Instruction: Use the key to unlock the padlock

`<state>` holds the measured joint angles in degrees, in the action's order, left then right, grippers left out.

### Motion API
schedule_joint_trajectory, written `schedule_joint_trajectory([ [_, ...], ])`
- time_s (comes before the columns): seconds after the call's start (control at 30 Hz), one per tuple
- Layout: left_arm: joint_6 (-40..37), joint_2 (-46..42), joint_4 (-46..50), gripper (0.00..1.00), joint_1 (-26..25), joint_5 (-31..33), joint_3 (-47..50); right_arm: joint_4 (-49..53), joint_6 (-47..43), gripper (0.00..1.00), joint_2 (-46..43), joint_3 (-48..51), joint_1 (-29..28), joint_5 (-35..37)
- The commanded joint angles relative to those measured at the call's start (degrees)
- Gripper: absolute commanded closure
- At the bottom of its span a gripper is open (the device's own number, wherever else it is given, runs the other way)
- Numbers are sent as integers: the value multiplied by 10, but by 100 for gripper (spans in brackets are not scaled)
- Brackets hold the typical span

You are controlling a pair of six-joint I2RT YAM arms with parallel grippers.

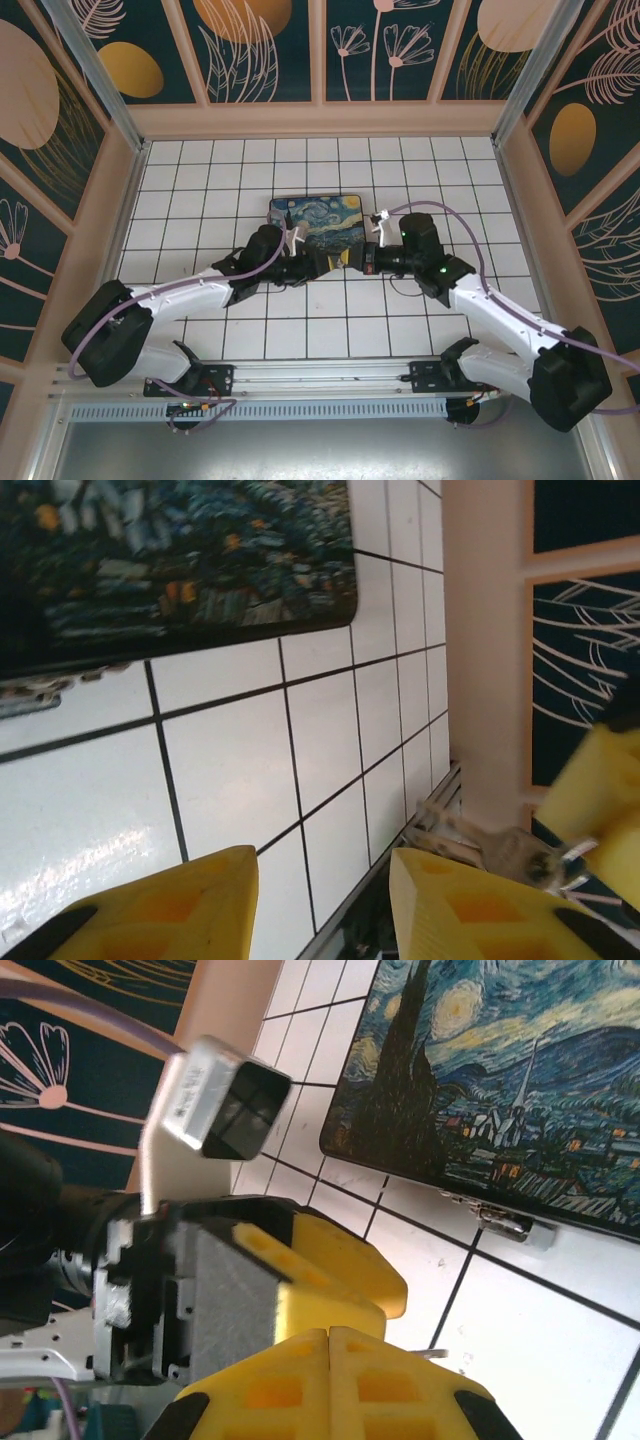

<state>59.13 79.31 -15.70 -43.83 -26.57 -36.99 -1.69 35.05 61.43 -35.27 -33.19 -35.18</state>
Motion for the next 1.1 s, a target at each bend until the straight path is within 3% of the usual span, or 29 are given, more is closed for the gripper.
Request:
schedule_joint_trajectory([
  [0.0,-135,-26,-13,64,-2,-2,-15,-35,55,98,17,-7,4,-21],
  [0.23,-179,-19,-16,62,-4,-17,-21,-78,97,97,29,-4,6,-40],
  [0.47,-226,-22,7,69,-3,2,-26,-100,125,98,24,5,15,-73],
  [0.83,-249,-31,-40,56,1,9,-19,-114,157,97,21,7,15,-129],
  [1.07,-182,-44,-165,41,27,-59,34,-131,175,96,14,28,23,-136],
])
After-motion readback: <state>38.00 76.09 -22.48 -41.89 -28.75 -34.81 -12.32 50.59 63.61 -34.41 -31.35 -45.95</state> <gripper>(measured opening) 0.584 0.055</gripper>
